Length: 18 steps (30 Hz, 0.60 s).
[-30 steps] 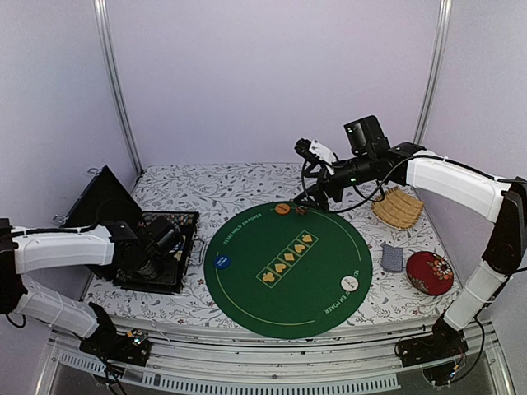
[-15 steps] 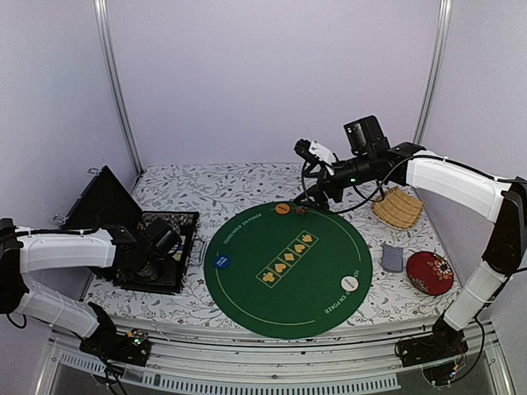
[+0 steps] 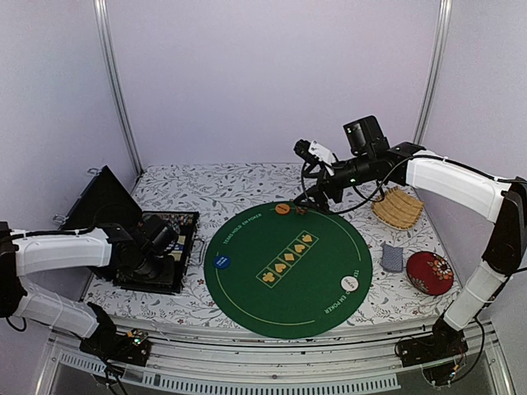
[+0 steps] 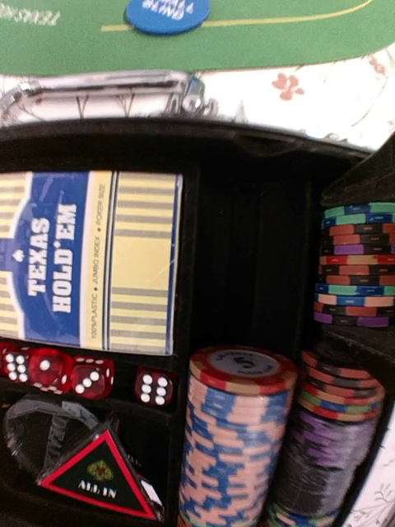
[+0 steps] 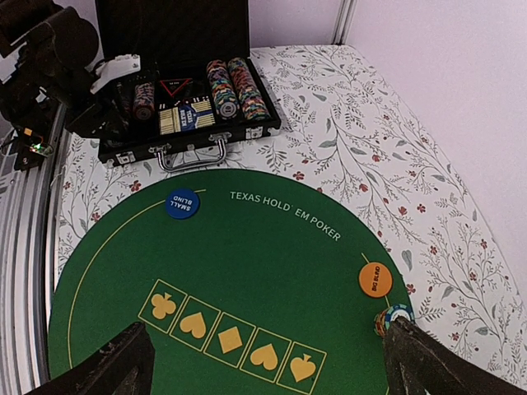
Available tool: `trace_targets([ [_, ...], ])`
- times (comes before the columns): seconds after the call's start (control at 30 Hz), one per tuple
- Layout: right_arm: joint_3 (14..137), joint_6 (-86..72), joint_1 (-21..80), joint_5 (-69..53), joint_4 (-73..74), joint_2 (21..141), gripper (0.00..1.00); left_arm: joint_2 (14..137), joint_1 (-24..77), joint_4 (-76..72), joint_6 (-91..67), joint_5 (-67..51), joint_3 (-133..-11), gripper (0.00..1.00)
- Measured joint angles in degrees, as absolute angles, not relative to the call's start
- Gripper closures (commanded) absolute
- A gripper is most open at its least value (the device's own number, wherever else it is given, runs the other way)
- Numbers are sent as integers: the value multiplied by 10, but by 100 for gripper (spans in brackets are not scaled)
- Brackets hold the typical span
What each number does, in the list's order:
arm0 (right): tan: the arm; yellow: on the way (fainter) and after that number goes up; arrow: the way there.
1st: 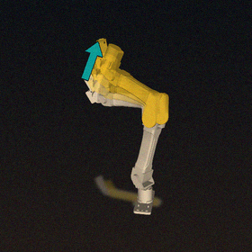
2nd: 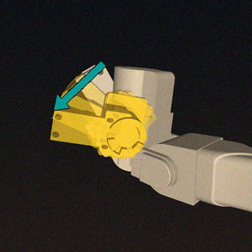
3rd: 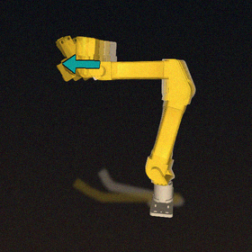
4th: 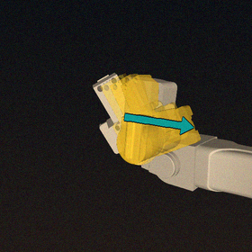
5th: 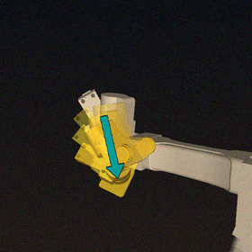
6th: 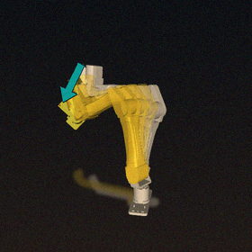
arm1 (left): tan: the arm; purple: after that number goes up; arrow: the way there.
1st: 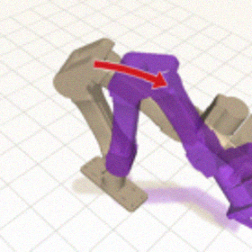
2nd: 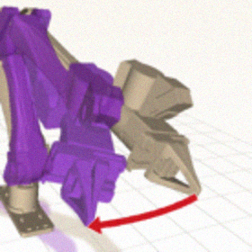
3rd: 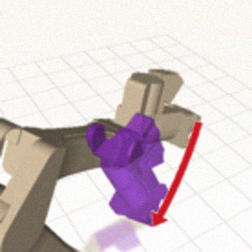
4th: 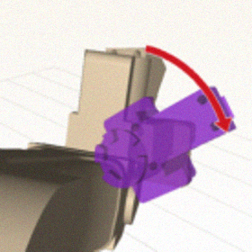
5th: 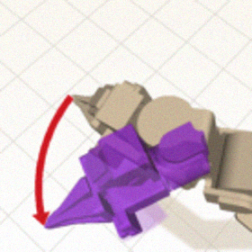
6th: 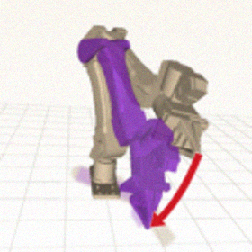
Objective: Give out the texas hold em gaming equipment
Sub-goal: Pick up the pile of poker chips from the chip case.
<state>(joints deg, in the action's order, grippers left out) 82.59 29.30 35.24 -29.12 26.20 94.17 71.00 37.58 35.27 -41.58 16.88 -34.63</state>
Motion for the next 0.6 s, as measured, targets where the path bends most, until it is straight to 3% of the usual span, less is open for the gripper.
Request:
trace_targets([
  [0.3, 852, 290, 379, -231, 261, 943, 1, 615, 376, 422, -420, 154, -486, 100],
  [0.6, 896, 365, 538, -163, 208, 1002, 1, 585, 378, 203, -458, -38, -492, 100],
])
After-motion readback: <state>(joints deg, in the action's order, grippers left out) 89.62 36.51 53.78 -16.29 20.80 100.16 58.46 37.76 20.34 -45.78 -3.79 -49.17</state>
